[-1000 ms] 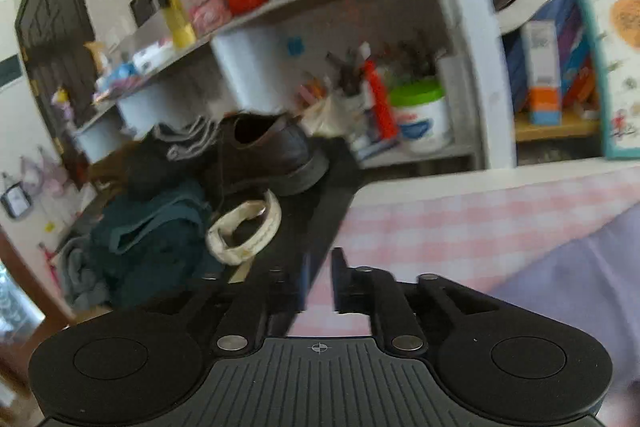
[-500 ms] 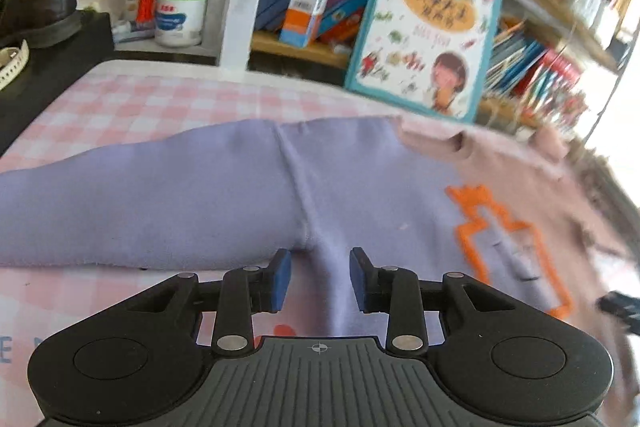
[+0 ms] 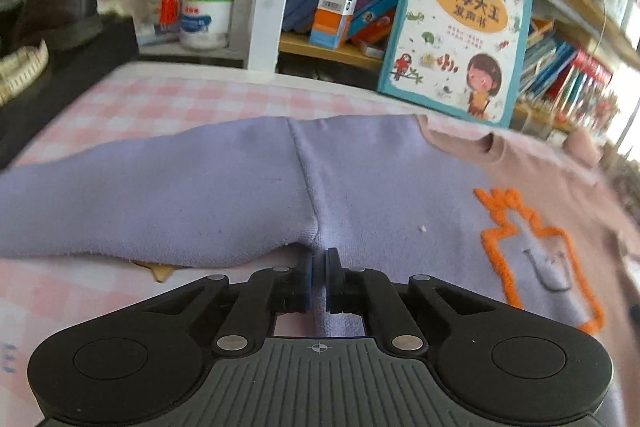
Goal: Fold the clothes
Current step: 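Pinch the lavender sleeve with the left tool while the right tool pinches the pink body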
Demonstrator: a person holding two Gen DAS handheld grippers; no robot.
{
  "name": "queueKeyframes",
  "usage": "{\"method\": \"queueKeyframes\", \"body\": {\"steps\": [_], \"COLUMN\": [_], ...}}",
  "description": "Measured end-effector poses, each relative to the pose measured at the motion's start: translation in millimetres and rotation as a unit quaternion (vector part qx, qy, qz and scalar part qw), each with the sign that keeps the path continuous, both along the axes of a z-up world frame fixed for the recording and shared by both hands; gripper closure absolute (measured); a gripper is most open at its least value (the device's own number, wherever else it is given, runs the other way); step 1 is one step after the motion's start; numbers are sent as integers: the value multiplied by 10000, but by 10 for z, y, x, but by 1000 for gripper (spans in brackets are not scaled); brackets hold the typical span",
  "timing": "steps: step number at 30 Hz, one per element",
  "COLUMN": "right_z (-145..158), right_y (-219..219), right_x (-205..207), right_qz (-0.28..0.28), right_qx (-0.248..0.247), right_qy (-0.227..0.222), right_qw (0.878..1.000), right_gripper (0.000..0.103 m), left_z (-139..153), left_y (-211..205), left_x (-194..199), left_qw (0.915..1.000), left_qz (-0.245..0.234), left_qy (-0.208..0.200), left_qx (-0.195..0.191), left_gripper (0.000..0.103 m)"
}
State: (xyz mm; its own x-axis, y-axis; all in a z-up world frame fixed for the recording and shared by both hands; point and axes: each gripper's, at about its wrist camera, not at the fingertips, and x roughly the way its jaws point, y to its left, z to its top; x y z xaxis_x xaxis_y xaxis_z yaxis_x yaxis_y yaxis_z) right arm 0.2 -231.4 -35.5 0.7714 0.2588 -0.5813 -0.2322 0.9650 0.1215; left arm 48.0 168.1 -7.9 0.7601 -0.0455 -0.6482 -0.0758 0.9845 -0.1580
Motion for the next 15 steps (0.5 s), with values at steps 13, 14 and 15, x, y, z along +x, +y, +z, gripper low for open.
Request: {"method": "queueKeyframes", "body": {"steps": [13,14,15], "right_z": [-13,-15,-18], "right_y": [-116,-109,-96], "right_x": [39,36,29], "right_qz": [-338,-335,-325], "right_qx": [-118,-143,-190], "right_qy": [-87,-91,-105], "right_qw": [9993,9993,9992], "right_gripper": [93,93,93], "left_z": [-10,-16,-23], "left_y": [34,58,77], "left_x": [-42,-41,-39], "left_qw": [9992,9989,9987], "left_qz": [-184,-179,-174], "left_qy": [53,45,34], "left_qx": [-349,-420,-477], "left_gripper": [98,98,97]}}
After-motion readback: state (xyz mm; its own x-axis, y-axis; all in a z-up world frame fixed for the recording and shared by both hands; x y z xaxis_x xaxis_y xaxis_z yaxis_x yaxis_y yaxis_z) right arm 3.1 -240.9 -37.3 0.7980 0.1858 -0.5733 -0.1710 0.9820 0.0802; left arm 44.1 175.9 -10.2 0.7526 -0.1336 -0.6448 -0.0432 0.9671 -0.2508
